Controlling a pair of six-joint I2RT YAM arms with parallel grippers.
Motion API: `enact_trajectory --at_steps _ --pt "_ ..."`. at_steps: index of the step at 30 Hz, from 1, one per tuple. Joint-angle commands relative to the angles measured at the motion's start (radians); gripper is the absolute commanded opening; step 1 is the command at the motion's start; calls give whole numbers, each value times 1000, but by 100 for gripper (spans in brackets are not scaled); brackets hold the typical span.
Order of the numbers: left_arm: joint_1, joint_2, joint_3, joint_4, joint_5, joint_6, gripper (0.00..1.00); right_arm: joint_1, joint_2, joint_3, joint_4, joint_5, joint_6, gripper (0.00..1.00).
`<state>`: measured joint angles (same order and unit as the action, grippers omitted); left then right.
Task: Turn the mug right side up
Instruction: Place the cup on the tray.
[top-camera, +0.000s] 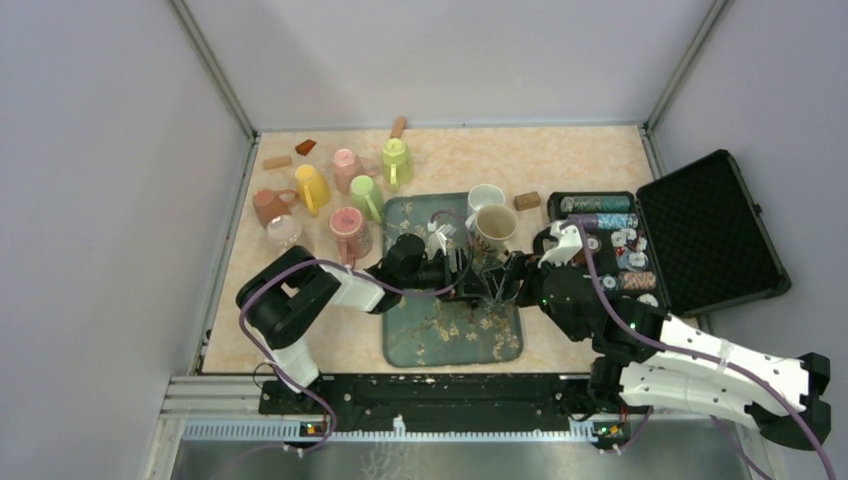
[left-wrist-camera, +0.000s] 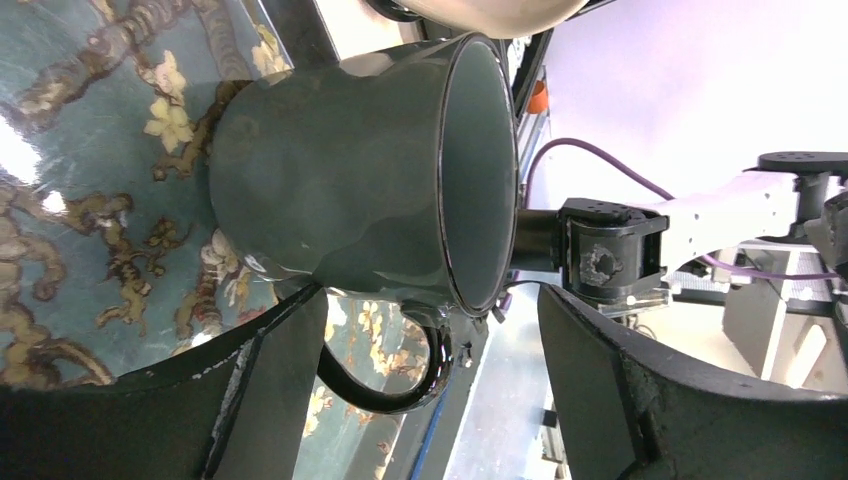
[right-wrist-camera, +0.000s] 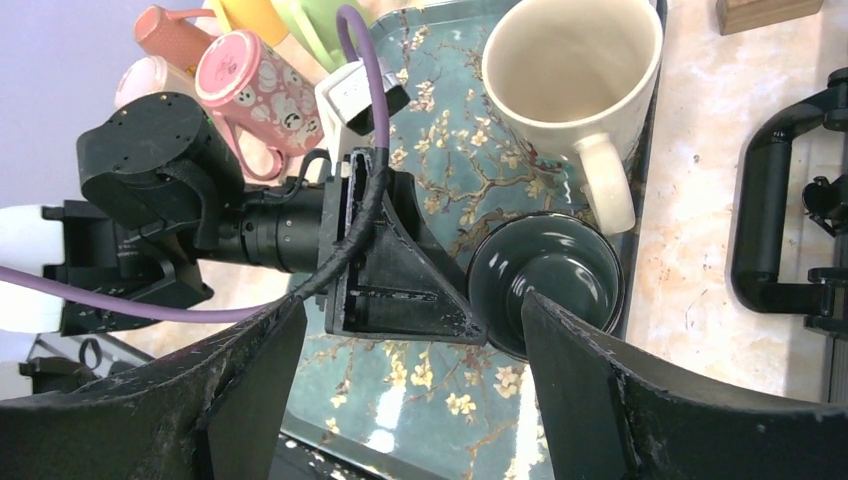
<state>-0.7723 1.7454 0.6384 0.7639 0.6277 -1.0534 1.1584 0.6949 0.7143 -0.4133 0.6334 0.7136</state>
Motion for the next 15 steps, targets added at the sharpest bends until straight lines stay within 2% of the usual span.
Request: enact_trajectory --at_steps 1,10,12,15 --pt "7 -68 -4 3 -43 63 84 9 31 65 12 -2 -27 80" --pt "93 -308 -35 -316 -133 276 89 1 137 163 20 -42 -62 85" --pt "116 -367 -30 -399 -166 313 89 -28 162 177 36 -90 -72 87" --pt "150 -461 -8 -583 -254 383 90 -122 200 180 85 -241 -79 88"
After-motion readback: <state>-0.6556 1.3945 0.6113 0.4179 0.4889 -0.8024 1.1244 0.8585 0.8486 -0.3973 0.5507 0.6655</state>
